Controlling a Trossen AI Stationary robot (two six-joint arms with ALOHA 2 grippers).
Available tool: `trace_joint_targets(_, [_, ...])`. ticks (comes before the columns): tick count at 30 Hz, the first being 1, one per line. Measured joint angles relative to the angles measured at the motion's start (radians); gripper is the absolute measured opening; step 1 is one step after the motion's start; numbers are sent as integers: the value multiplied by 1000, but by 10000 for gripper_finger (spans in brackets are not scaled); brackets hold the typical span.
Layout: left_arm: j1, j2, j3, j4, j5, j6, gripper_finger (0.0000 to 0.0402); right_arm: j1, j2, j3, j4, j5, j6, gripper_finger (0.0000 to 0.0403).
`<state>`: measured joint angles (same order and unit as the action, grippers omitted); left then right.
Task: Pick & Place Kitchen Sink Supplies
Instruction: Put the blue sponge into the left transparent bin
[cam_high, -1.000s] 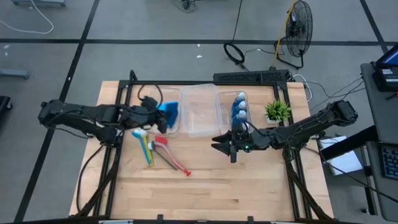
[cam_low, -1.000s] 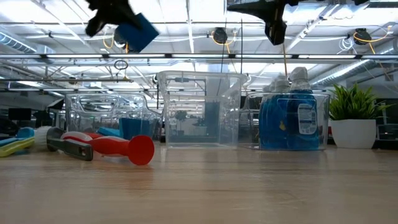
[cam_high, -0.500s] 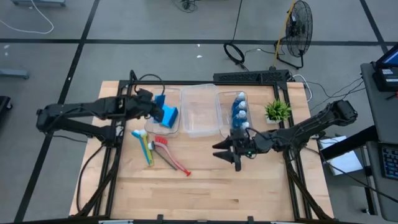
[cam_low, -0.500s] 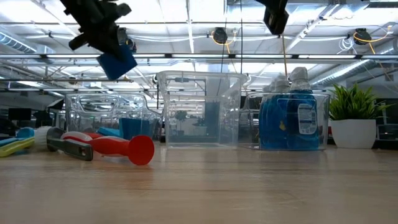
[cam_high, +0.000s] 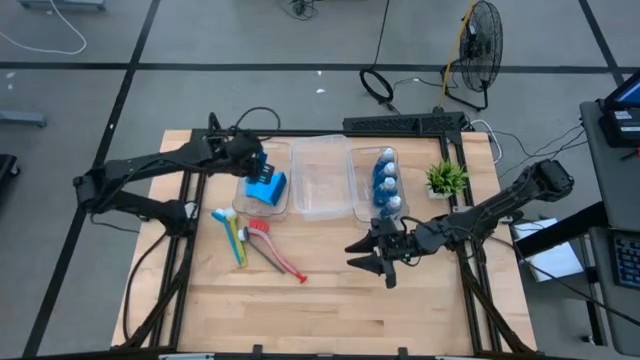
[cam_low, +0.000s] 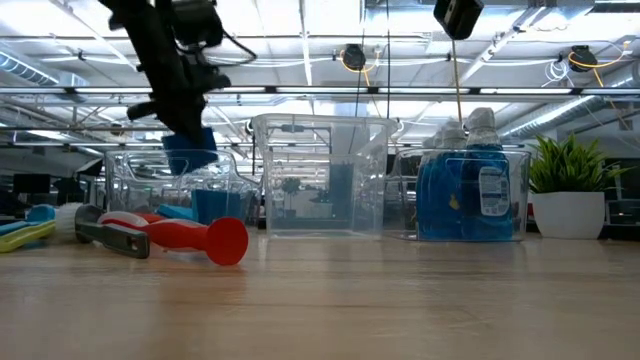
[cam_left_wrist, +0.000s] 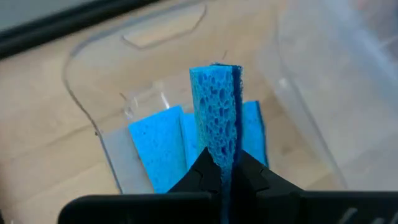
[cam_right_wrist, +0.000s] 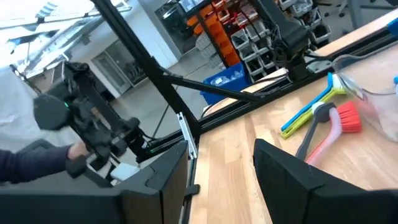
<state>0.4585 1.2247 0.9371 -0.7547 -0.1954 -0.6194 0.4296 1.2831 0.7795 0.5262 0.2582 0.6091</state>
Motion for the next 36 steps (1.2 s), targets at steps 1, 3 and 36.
trace_joint_targets(1, [10, 19, 0, 1, 18, 11, 7, 3, 0, 0, 0, 1, 13, 168])
trace_joint_targets(3, [31, 54, 0, 8, 58, 32, 7, 5, 0, 0, 1, 3, 30, 169])
trace_joint_targets(36, [163, 109, -279, 418, 341, 30, 93, 17, 0, 0, 2, 1, 34, 165])
